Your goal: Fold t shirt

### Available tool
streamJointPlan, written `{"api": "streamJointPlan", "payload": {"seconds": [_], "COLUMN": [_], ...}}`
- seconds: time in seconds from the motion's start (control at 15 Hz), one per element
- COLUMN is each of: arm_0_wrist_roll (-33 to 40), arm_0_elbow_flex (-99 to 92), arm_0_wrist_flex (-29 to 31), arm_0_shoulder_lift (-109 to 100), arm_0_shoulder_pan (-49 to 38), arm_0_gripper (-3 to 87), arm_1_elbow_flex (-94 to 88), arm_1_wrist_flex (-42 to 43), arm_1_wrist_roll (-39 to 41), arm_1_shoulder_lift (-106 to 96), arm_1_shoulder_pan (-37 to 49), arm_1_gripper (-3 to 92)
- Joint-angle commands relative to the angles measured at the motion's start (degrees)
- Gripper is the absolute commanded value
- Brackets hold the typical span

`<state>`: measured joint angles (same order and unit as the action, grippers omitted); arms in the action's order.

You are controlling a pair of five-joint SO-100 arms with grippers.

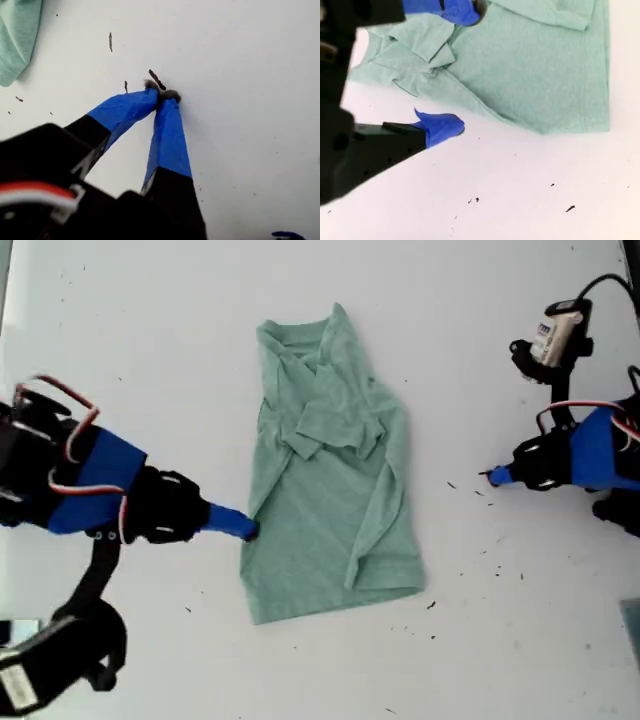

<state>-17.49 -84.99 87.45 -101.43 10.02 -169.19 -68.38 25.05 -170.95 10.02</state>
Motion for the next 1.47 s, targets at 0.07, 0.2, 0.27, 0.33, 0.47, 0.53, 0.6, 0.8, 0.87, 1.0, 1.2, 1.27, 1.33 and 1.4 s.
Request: {"api": "streamJointPlan", "payload": {"seconds": [0.07, 0.2, 0.27, 0.33, 0.47, 0.53, 0.6, 0.8, 0.87, 1.0, 1.2, 1.27, 1.33, 1.4], "arm_0_wrist_roll": [-1.1, -3.4, -4.7, -5.7, -7.7, -7.5, -7.4, -6.2, -5.9, -5.6, -4.3, -2.3, 0.0, 2.8], "arm_0_elbow_flex": [1.4, 1.8, 1.0, -1.0, -8.5, -12.0, -12.6, -13.8, -13.7, -13.4, -9.6, -7.0, -0.7, 8.0], "arm_0_wrist_flex": [-9.4, -11.7, -13.3, -15.0, -20.4, -25.2, -27.1, -29.6, -29.9, -25.5, -16.7, -17.1, -16.9, -16.6], "arm_0_shoulder_lift": [11.3, 18.7, 20.5, 21.0, 21.1, 21.2, 21.5, 22.0, 19.1, 8.6, -0.2, 1.8, 7.4, 14.7], "arm_0_shoulder_pan": [4.1, 5.4, 6.0, 6.5, 6.9, 6.9, 6.9, 6.6, 6.8, 6.1, 3.8, 2.8, 2.2, 1.3], "arm_0_gripper": [30.8, 30.1, 30.0, 29.8, 25.0, 10.1, -0.2, -0.2, -0.3, -0.3, -0.3, -0.3, -0.3, -0.3], "arm_1_elbow_flex": [-0.4, -0.4, -0.4, -0.4, -0.8, -0.9, -0.9, -1.8, -2.7, -4.9, -6.3, -6.3, -6.3, -6.3], "arm_1_wrist_flex": [1.9, 2.1, 2.1, 2.2, 2.3, 2.2, 2.0, 0.9, -0.5, -4.7, -7.9, -7.9, -7.9, -7.9], "arm_1_wrist_roll": [0.5, 0.9, 0.9, 0.9, 0.8, 1.0, 1.1, 0.9, 0.5, -1.0, -1.6, -1.4, -1.6, -1.7], "arm_1_shoulder_lift": [0.3, 0.3, 0.3, 0.2, -0.4, -0.7, -1.0, -4.0, -7.0, -15.5, -21.5, -21.5, -21.5, -21.4], "arm_1_shoulder_pan": [0.4, 0.4, 0.1, -0.2, -0.7, -0.7, -0.7, -0.7, -0.7, -1.3, -1.3, -1.1, -1.1, -1.2], "arm_1_gripper": [2.3, 2.3, 2.3, 2.3, 2.3, 2.3, 2.3, 2.3, 2.3, 2.3, 2.3, 2.3, 2.3, 2.3]}}
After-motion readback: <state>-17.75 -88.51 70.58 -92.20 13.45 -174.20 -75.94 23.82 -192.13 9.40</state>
